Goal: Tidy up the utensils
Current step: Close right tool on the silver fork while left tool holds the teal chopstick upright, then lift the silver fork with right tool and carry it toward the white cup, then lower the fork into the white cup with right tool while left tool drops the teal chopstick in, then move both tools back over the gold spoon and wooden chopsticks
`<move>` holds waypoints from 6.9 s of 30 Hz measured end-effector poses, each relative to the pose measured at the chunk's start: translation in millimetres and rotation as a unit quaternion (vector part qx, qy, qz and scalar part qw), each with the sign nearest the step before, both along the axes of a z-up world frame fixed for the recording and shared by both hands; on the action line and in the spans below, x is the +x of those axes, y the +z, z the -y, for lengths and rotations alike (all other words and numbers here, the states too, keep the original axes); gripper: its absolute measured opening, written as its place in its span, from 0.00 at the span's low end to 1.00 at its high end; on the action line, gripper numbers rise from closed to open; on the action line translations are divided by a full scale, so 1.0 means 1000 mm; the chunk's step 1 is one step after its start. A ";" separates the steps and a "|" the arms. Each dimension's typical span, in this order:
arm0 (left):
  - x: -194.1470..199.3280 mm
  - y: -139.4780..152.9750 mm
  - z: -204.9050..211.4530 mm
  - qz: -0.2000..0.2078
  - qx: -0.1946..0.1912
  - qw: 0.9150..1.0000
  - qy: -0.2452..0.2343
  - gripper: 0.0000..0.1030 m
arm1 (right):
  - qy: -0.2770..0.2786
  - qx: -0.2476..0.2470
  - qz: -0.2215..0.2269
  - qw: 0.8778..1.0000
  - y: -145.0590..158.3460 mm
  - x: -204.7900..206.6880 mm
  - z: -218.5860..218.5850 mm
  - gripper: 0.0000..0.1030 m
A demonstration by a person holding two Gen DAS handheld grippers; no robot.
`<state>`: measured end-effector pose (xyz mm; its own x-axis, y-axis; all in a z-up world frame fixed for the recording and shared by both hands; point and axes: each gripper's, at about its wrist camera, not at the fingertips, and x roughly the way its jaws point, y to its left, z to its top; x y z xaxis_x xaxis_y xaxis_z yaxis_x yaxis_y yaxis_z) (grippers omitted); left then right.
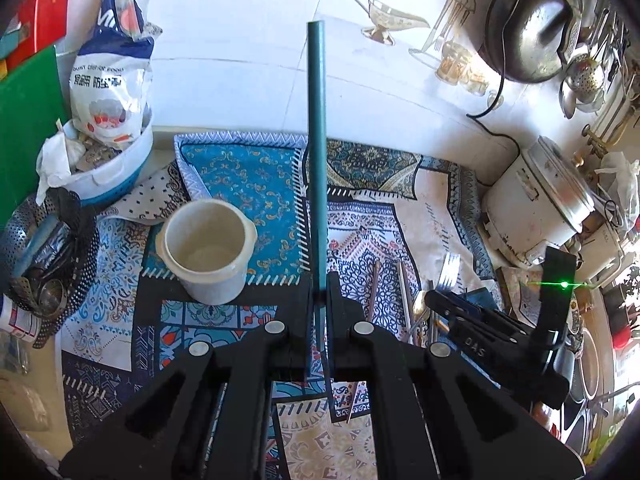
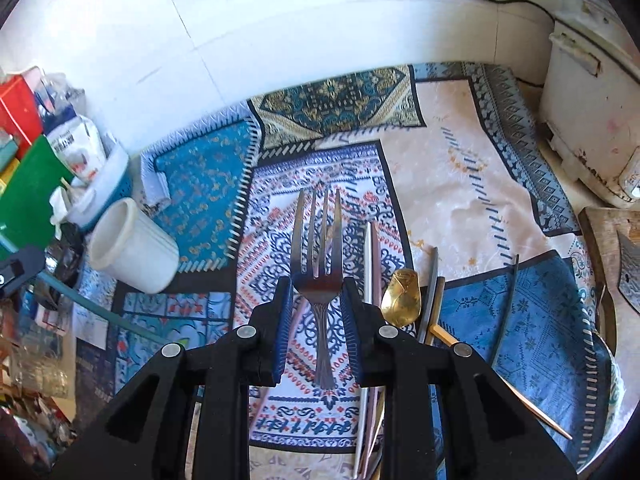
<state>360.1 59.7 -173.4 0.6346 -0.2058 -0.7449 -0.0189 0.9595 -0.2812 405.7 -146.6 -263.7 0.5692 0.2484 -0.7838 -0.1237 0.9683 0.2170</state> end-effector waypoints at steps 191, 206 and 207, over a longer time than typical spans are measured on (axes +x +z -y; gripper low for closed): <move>0.041 0.024 -0.008 0.011 0.072 0.997 -0.027 0.17 | 0.153 -0.084 0.006 0.985 0.065 0.006 -0.023 0.30; 0.046 -0.022 0.106 -0.039 0.069 0.992 -0.098 0.19 | 0.101 -0.159 -0.112 0.976 -0.006 -0.022 0.116 0.30; 0.046 -0.027 0.111 -0.044 0.069 0.991 -0.101 0.19 | 0.099 -0.163 -0.124 0.974 -0.014 -0.023 0.121 0.30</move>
